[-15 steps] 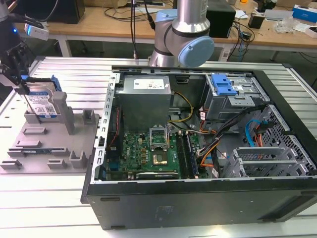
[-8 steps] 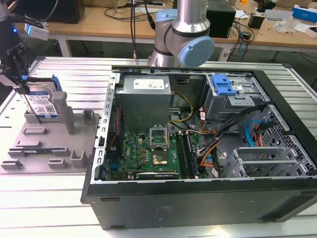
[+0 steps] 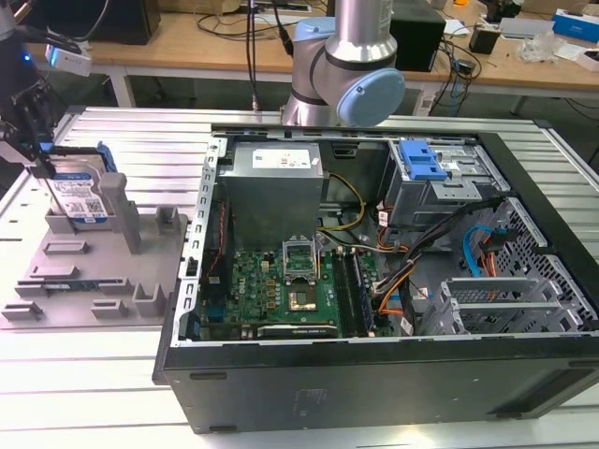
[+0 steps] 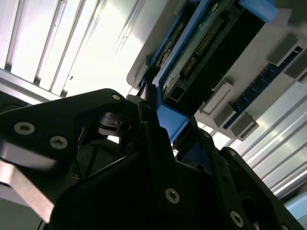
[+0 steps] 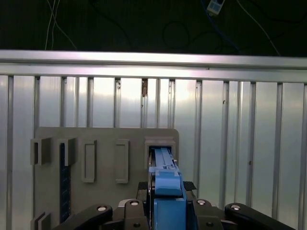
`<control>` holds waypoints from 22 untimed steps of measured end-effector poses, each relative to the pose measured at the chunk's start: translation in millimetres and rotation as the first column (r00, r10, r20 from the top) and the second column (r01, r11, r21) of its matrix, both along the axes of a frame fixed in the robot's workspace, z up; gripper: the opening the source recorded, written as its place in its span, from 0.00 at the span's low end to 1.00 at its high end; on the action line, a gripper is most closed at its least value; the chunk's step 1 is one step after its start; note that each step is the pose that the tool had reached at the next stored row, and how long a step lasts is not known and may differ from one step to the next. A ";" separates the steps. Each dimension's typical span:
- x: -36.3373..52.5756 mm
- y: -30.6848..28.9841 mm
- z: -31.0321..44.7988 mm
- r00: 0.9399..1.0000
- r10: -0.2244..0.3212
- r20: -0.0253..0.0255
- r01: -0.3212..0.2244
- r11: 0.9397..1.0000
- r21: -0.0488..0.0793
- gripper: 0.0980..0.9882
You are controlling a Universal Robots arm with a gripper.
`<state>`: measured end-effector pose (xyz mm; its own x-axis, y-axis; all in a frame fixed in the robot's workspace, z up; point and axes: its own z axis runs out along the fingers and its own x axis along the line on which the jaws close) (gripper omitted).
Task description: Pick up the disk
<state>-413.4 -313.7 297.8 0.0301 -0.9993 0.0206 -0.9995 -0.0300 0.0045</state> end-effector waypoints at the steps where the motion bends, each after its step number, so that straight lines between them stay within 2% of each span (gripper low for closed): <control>1: 0.0 0.0 1.2 1.000 0.000 0.000 0.000 1.000 0.000 0.30; 5: 0.0 0.0 7.9 1.000 0.000 0.000 0.000 1.000 0.001 0.30; 6: 0.0 0.0 11.9 1.000 0.000 0.000 0.000 1.000 0.001 0.30; 8: 0.0 0.0 26.1 1.000 0.000 0.000 0.000 1.000 0.001 0.30; 10: 0.0 0.0 35.5 1.000 0.000 0.000 0.000 1.000 0.001 0.30; 12: 0.0 0.0 51.0 1.000 0.000 0.000 0.000 1.000 0.001 0.30; 16: 0.0 0.0 69.1 1.000 0.000 0.000 0.000 1.000 0.001 0.30; 18: 0.0 0.0 89.4 1.000 0.000 0.000 0.000 1.000 0.001 0.30; 22: 0.0 0.0 109.0 1.000 0.000 0.000 0.000 1.000 0.001 0.30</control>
<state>-413.4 -313.7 406.8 0.0300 -0.9994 0.0191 -0.9995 -0.0300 0.0045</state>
